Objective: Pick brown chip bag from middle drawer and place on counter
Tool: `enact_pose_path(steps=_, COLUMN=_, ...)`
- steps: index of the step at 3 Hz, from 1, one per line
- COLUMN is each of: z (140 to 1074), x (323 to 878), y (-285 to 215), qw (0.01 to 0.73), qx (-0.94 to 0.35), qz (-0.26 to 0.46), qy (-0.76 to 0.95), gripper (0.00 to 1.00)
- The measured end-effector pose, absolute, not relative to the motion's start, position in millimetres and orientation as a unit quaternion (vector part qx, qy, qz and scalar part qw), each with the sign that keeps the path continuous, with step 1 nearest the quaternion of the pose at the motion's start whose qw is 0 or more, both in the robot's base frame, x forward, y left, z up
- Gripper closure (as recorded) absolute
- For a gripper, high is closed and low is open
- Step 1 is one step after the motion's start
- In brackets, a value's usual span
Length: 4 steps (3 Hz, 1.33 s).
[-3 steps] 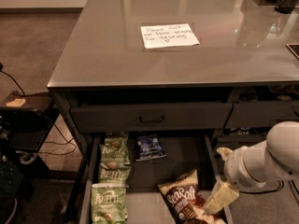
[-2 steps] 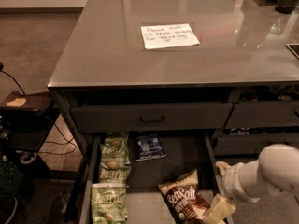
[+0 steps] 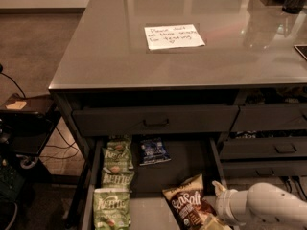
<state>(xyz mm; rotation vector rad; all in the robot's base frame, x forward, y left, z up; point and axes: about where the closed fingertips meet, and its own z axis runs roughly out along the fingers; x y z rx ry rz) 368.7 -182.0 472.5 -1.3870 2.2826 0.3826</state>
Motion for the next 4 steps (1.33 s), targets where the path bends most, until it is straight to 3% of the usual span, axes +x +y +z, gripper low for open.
enact_pose_path(steps=1, z=470, x=389, y=-184, qw=0.252, qx=-0.487, qz=0.116, qy=0.828, gripper=0.00)
enact_pose_path(steps=4, z=432, x=380, y=-191, qw=0.258, qx=-0.508, qz=0.074, qy=0.818, gripper=0.00)
